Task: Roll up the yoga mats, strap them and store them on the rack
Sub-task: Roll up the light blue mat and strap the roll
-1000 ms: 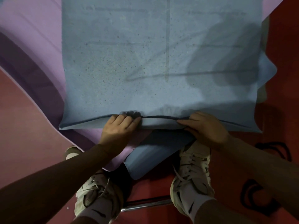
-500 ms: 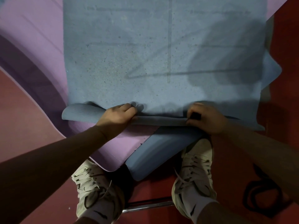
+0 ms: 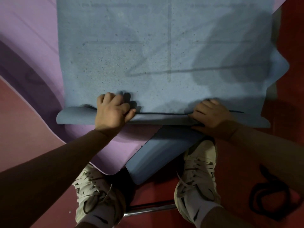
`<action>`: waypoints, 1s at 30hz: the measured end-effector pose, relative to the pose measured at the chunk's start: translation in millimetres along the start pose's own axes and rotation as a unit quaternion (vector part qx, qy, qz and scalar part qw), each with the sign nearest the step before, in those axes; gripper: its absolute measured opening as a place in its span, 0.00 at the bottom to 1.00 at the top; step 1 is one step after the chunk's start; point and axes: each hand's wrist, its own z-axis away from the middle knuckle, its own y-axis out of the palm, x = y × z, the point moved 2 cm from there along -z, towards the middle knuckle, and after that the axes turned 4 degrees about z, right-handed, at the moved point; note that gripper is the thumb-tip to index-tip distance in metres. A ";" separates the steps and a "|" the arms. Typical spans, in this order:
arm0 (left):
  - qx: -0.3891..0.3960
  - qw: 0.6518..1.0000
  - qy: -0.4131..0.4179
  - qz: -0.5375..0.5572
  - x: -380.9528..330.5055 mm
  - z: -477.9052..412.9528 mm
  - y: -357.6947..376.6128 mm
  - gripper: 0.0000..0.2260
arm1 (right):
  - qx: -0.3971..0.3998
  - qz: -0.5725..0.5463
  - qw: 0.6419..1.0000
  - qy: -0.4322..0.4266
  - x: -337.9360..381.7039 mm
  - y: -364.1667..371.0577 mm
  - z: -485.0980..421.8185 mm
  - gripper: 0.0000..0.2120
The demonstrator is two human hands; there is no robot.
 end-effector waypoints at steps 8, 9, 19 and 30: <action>-0.030 0.991 0.110 0.069 11.9 -11.4 -5.4 0.18 | -0.026 -0.048 0.987 0.154 14.2 6.8 8.6 0.18; -0.038 0.989 0.129 0.058 12.4 -12.8 -7.1 0.19 | -0.020 -0.073 0.984 0.163 10.2 6.8 7.5 0.18; -0.106 0.991 0.075 0.016 18.6 -11.9 -4.9 0.27 | 0.029 -0.227 0.957 0.180 -18.7 -3.4 -8.5 0.14; -0.058 0.982 0.176 -0.044 12.1 0.5 -4.9 0.22 | -0.007 -0.251 0.940 0.229 -20.6 -0.2 -11.5 0.10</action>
